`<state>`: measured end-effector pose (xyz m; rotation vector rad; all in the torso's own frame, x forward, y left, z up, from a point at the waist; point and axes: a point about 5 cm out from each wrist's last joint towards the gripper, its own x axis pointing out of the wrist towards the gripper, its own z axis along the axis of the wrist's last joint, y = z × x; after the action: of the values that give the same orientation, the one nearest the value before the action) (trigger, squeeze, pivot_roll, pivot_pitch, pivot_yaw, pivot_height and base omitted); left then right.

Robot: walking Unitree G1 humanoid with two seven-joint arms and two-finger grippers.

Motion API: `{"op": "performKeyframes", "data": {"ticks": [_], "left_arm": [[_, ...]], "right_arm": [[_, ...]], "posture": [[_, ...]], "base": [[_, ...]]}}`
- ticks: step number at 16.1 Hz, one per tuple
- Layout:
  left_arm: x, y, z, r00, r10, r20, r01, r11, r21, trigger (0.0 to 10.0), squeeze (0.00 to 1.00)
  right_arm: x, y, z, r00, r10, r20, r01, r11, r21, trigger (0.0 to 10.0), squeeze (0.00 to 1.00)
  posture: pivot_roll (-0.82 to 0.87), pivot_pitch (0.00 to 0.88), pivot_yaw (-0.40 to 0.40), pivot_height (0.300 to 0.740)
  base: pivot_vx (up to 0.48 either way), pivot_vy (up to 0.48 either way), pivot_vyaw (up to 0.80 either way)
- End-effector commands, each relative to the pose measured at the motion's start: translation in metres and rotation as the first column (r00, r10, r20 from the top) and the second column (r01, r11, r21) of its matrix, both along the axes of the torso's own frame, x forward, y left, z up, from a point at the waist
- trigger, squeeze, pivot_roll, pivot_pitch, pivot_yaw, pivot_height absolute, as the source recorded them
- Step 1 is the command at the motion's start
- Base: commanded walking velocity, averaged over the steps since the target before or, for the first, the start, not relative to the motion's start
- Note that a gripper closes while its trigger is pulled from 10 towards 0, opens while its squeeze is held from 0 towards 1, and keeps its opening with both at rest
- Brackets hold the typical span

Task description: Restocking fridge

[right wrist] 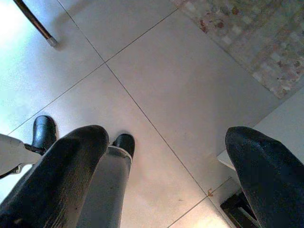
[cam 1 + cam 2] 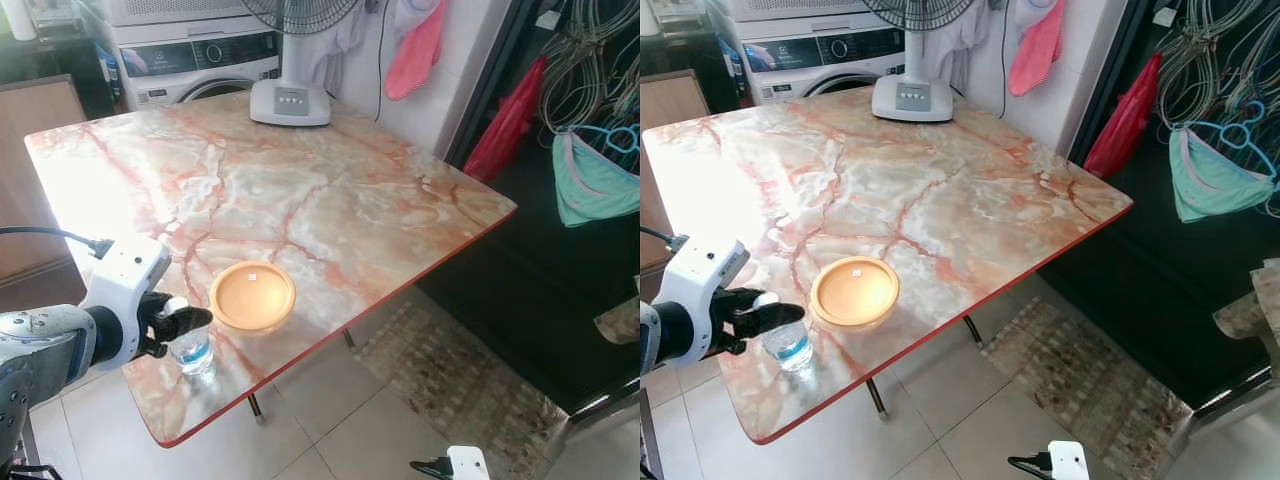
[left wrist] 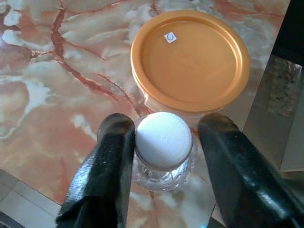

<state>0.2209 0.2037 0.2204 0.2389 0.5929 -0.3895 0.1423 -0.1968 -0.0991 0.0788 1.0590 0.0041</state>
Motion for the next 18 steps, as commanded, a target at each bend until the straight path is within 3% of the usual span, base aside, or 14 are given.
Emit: {"op": "performKeyframes", "data": {"ticks": [1, 12, 15, 18], "left_arm": [[-0.001, 0.002, 0.001, 1.0, 0.011, -0.001, -0.011, 1.0, 0.008, 0.0, 0.0], [0.001, 0.004, 0.001, 0.999, 0.047, 0.013, -0.047, 0.999, 0.014, 0.0, 0.0], [0.005, 0.018, 0.011, 0.988, 0.138, 0.064, -0.141, 0.989, 0.046, 0.0, 0.0], [0.005, 0.044, 0.018, 0.955, 0.281, 0.097, -0.291, 0.951, 0.107, 0.0, 0.0]], "right_arm": [[0.0, -0.005, 0.001, 1.0, -0.005, 0.0, 0.005, 1.0, -0.011, 10.0, 0.0], [0.001, -0.006, 0.001, 1.0, 0.0, 0.0, 0.0, 1.0, -0.012, 10.0, 0.0], [0.001, -0.005, 0.001, 1.0, 0.002, 0.0, -0.002, 1.0, -0.011, 10.0, 0.0], [0.001, -0.005, 0.001, 1.0, 0.005, 0.0, -0.005, 1.0, -0.011, 10.0, 0.0]], "posture": [[0.22, 0.0, -0.11, 0.74], [0.22, 0.0, -0.114, 0.74], [0.23, 0.0, -0.116, 0.74], [0.23, 0.0, -0.118, 0.74]], "base": [[0.0, 0.0, 0.0], [0.0, 0.0, 0.0], [0.0, 0.0, 0.0], [0.0, 0.0, 0.0]]}}
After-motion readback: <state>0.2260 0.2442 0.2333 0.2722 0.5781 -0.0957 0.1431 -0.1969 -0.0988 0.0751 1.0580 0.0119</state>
